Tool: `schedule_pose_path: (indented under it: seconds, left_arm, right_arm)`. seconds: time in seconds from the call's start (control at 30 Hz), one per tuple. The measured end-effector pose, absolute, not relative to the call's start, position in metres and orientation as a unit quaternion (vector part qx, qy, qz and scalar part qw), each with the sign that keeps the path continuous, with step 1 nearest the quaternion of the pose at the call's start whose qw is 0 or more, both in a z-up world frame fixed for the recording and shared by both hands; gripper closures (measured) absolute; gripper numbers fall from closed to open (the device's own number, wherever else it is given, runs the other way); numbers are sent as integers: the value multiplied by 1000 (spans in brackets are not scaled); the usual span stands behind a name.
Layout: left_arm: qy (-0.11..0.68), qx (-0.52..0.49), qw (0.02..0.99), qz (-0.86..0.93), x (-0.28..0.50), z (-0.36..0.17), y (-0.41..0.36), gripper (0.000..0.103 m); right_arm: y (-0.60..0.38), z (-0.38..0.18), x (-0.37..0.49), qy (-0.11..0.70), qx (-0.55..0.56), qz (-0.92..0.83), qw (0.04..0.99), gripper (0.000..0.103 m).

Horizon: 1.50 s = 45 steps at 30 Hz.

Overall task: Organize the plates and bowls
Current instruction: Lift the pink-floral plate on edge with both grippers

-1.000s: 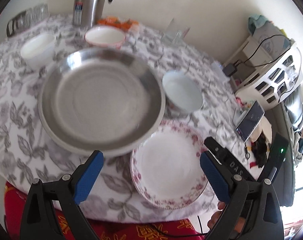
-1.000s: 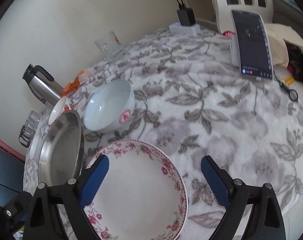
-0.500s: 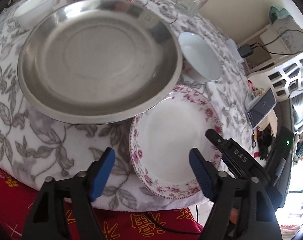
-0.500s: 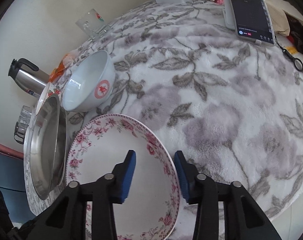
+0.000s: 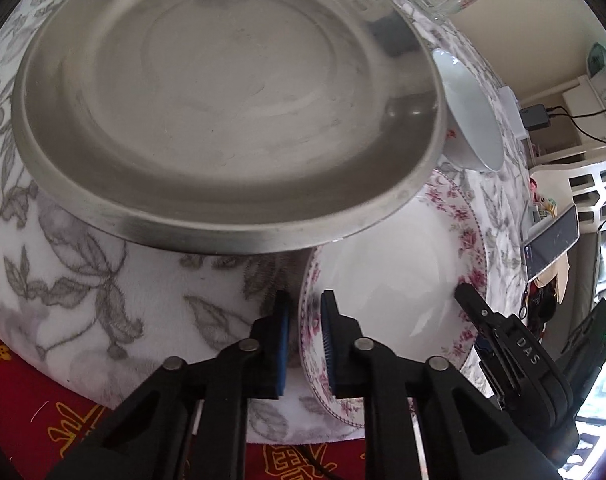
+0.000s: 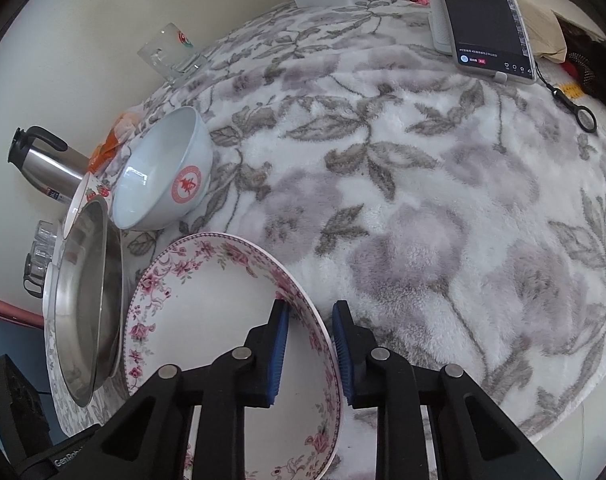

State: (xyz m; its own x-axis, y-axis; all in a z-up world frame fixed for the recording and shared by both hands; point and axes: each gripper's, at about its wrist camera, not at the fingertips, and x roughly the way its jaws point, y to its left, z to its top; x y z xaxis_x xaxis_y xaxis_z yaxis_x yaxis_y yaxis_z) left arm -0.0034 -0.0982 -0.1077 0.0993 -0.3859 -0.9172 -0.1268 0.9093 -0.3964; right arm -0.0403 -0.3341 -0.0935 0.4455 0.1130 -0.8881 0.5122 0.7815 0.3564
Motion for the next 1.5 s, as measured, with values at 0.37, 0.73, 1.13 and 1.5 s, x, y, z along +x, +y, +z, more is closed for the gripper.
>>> schedule_pose_path:
  seconds: [0.37, 0.73, 1.13, 1.5]
  left_arm:
    - [664, -197, 715, -98, 0, -112, -96, 89]
    - [664, -181, 719, -102, 1, -111, -105, 90]
    - [660, -162, 726, -104, -1, -104, -114, 89]
    - [643, -130, 746, -119, -7, -88, -131, 90]
  right_arm:
    - [-335, -92, -41, 510, 307, -127, 794, 80]
    - [-334, -94, -40, 512, 301, -123, 795, 80]
    - [-332, -90, -41, 508, 296, -119, 800, 80]
    - [-334, -78, -51, 492, 286, -115, 814, 80]
